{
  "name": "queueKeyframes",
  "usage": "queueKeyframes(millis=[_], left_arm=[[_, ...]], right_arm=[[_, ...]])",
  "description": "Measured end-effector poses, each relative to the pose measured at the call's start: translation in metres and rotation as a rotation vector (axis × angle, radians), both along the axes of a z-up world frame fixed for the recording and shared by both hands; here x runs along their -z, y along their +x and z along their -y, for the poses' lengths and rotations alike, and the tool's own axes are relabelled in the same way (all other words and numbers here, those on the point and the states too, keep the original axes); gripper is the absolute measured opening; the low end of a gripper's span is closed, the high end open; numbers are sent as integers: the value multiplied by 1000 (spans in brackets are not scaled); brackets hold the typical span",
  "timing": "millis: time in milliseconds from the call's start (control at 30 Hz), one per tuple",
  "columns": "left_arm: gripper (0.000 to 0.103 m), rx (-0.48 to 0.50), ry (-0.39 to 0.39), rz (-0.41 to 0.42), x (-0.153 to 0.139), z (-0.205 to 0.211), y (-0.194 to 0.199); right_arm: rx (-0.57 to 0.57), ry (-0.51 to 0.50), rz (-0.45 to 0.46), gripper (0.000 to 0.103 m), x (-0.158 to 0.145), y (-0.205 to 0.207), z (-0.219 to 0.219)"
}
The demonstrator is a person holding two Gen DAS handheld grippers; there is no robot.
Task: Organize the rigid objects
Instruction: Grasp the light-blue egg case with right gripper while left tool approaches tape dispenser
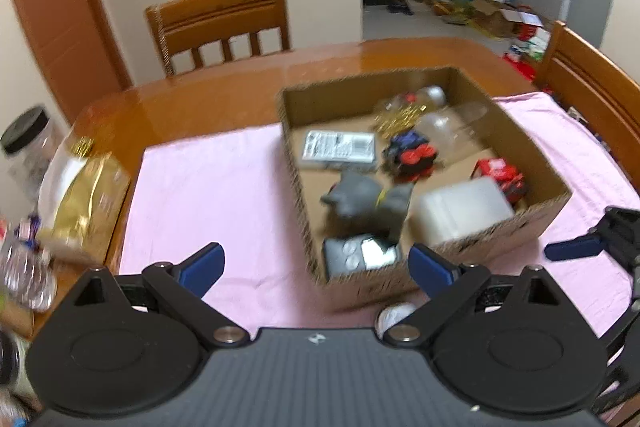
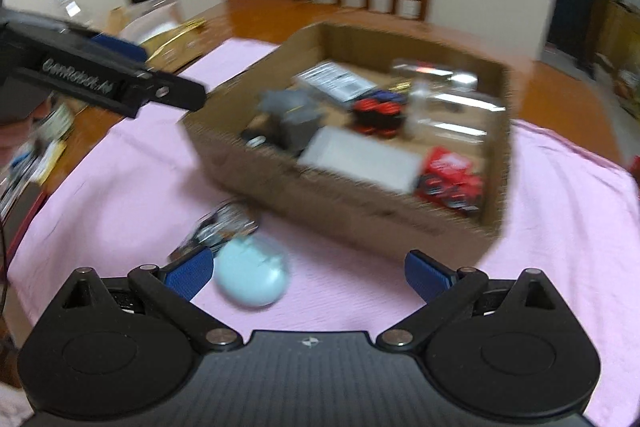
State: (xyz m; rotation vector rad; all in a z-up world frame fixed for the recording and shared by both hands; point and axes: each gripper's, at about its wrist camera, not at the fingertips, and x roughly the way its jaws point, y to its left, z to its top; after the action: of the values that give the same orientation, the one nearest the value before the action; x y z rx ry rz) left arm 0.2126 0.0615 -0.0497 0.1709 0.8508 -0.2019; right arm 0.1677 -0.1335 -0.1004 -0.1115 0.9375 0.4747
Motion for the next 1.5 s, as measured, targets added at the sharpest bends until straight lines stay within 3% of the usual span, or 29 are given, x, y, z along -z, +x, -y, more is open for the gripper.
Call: queueKeyframes(millis=[167,367,667,733,1000,1133,1500], left_arm=[[98,-64,8,-21,14,-11,-13],[98,-120,-12,-49,22,-27,-20],[98,-133,-33,-68,29,-38,-19],[98,-127,-36,-73,31,-38,-19],[98,-93,-45,-86,33,-33,-20],[98,-71,-43,-97,37,-28,-20],[98,25,-29,-183,68,-2,-25]], right_arm=[[-158,-15,-31,103,26,5,-32],[-261,-65,-48,103,47,19,-57],[-385,-104,-119,103,50,14,-68],[-397,-105,-117,98,49,11,-71],[-355,-166,-47,59,44,17,-77],[-296,-173,-52,59,44,17,-72],[5,-208,-69,59,41,18,-24]])
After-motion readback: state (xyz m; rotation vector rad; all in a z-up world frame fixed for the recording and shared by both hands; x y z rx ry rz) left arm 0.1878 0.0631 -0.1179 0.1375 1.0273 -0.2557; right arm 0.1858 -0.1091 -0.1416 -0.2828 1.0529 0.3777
